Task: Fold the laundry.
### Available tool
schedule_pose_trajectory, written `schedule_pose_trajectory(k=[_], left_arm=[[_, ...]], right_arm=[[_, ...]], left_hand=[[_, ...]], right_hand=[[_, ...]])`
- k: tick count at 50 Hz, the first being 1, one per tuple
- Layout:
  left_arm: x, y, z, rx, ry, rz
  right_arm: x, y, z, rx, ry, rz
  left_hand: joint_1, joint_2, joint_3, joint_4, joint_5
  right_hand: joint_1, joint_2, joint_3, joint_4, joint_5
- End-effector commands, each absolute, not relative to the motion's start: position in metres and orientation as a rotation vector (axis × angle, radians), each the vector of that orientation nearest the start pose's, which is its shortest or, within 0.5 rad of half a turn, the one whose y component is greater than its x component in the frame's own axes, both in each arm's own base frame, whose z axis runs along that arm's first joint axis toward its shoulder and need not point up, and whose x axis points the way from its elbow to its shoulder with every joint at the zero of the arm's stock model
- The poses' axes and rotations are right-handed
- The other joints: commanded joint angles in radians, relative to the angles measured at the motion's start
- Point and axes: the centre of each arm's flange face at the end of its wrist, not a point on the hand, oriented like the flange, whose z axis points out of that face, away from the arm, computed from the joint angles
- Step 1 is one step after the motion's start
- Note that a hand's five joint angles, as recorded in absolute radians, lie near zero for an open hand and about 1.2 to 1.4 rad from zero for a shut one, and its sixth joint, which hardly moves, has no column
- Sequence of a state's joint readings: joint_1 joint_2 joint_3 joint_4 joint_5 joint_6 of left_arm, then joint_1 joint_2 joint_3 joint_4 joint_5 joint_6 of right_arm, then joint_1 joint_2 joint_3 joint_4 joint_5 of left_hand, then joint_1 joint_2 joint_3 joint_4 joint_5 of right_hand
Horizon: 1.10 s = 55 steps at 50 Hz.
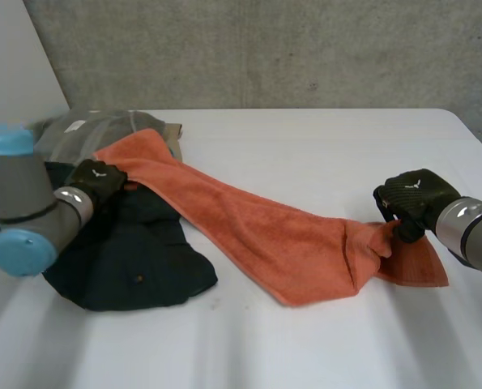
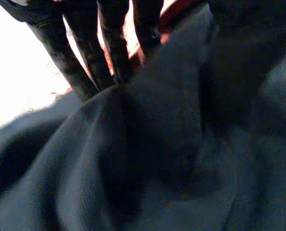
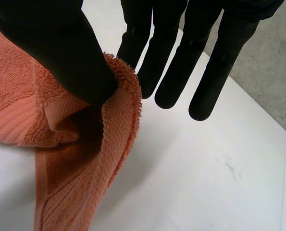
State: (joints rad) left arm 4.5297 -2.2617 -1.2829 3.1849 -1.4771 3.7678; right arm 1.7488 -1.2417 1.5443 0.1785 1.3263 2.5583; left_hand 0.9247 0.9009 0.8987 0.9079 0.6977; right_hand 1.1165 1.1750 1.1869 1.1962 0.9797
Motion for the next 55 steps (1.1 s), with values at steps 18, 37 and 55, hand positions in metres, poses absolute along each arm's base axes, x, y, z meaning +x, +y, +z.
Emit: schedule_pose_trajectory(k=[18,37,55], left_arm=[[-0.129,-0.465,0.397,0.277,1.379,-2.264],[-0.175,-0.493,0.290,0.560,1.646,-2.137],[-0.323,-0.365,0.215,1.325,1.930,-2.191]], right_arm=[[0.203,-0.292,0.202,-1.159,2.400,-1.664],[0.203,-0.292,0.214,-1.140,2.368,-1.710],[0.252,-0.205,0.393,-0.922,1.576,-2.103]], left_hand=[[0.472,0.495,0.498,0.488,0.524],[-0.750,-0.726,-0.724,-0.733,-0.698],[-0.750,-0.726,-0.724,-0.733,-0.698]], right_hand=[[0.280,0.221,0.209,0.200,0.242],[0.280,0.221,0.209,0.200,0.242],[0.280,0.221,0.209,0.200,0.242]])
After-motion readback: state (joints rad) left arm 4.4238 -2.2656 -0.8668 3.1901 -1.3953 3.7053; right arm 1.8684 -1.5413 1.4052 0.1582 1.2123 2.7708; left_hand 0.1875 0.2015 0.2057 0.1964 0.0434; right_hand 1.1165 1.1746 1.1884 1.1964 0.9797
